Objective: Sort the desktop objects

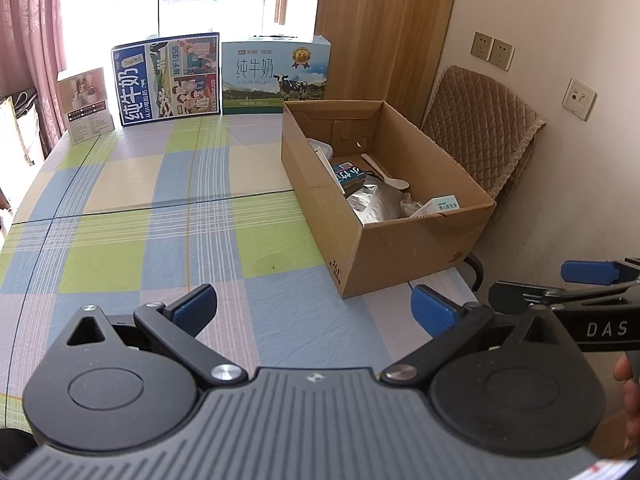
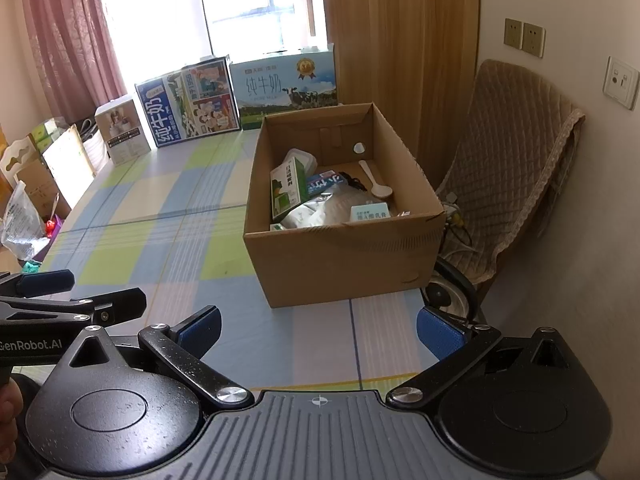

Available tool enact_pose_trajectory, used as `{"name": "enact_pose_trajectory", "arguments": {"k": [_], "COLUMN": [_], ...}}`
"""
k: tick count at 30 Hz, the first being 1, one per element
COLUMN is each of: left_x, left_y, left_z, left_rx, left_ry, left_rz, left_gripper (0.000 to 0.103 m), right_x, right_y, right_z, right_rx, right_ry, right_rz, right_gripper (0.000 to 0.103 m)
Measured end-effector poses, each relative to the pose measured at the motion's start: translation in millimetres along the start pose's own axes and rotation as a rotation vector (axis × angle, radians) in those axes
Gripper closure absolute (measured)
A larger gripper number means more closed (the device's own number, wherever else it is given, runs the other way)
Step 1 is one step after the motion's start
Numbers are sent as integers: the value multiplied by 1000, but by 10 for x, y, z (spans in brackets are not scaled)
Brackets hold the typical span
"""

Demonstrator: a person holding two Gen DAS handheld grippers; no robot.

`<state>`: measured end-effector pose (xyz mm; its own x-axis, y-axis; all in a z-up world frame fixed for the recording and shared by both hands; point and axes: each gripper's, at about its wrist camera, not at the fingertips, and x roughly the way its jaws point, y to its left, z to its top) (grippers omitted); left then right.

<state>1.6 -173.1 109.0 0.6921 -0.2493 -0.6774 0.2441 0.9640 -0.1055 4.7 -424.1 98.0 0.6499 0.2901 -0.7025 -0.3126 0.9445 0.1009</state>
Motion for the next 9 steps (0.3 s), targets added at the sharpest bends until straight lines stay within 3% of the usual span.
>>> {"name": "enact_pose_trajectory", "arguments": {"k": [9], "left_x": [12], "left_y": [5], "left_z": [-30], "left_rx": [-9], "left_ry": [-5], "left_rz": [2], "left_gripper": [1], "right_x": [18], "right_y": [9], "right_z": [-45], "right_rx": [-1], "right_ry": [5], "right_rz": [-2], "right_gripper": [2]}}
